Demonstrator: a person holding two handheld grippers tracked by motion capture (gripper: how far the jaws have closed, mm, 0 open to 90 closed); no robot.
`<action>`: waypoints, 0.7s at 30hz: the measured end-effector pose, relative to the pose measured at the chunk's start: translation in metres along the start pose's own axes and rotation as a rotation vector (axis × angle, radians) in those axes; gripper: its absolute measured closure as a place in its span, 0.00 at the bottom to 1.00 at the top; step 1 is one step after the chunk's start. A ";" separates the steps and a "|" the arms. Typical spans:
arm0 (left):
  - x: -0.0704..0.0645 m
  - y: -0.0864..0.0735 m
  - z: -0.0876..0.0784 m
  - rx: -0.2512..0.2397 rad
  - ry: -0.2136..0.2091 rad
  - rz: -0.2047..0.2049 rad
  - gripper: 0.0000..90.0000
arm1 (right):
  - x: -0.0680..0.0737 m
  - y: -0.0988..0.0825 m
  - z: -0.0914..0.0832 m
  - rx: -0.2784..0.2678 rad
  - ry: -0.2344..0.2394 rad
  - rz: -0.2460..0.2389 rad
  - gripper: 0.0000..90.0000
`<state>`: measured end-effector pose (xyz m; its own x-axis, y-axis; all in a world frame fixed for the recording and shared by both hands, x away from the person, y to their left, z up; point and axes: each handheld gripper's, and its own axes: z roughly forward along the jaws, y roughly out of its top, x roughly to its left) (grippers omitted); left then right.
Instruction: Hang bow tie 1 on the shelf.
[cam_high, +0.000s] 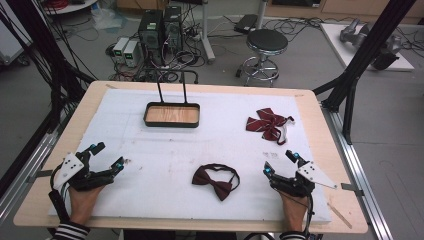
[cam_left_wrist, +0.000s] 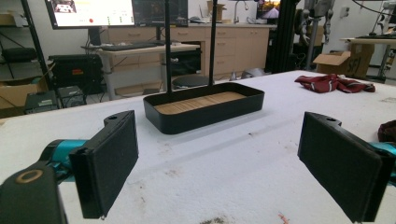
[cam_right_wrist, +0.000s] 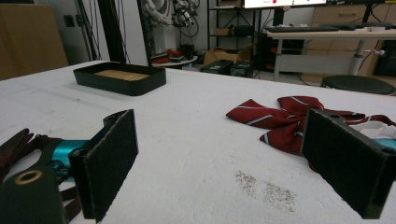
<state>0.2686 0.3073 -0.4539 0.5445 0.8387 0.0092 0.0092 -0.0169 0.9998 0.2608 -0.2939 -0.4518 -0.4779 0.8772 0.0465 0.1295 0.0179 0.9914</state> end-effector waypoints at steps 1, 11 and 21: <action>0.000 0.000 0.000 0.000 0.000 -0.001 0.14 | 0.000 0.000 0.000 -0.001 0.002 0.001 0.11; 0.000 0.000 0.000 -0.003 -0.003 -0.005 0.14 | -0.001 0.000 0.000 -0.003 -0.005 0.016 0.11; 0.000 0.000 0.000 -0.004 -0.004 -0.001 0.14 | 0.000 0.000 0.001 0.008 -0.008 0.006 0.11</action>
<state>0.2685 0.3073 -0.4539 0.5474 0.8368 0.0077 0.0067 -0.0136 0.9999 0.2613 -0.2935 -0.4517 -0.4704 0.8810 0.0512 0.1391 0.0167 0.9901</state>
